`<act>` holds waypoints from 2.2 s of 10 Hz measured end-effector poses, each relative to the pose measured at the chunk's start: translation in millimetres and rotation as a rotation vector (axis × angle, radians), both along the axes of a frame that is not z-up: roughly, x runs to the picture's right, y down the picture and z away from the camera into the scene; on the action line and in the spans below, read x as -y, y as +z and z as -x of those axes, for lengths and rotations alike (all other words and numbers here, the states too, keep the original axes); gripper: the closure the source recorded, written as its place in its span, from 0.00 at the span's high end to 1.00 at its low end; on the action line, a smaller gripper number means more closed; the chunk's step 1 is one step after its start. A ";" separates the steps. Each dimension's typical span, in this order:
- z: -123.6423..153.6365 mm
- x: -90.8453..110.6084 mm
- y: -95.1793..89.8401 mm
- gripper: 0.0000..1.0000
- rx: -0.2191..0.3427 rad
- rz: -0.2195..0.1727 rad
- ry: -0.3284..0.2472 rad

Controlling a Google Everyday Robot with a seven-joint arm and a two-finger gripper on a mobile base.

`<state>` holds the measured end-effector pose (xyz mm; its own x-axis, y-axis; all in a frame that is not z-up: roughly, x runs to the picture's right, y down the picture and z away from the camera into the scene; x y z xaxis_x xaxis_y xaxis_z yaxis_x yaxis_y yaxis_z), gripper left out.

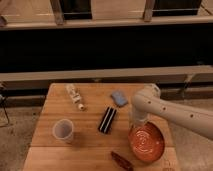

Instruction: Drag the ceramic bowl in a circle

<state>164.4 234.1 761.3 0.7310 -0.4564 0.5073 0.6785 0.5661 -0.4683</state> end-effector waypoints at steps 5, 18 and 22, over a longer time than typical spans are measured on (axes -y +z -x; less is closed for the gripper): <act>-8.0 42.9 40.7 0.00 -0.001 0.018 -0.012; 156.5 9.0 9.8 0.00 0.289 0.029 -0.223; 109.8 -15.0 -15.6 0.00 0.251 0.033 -0.203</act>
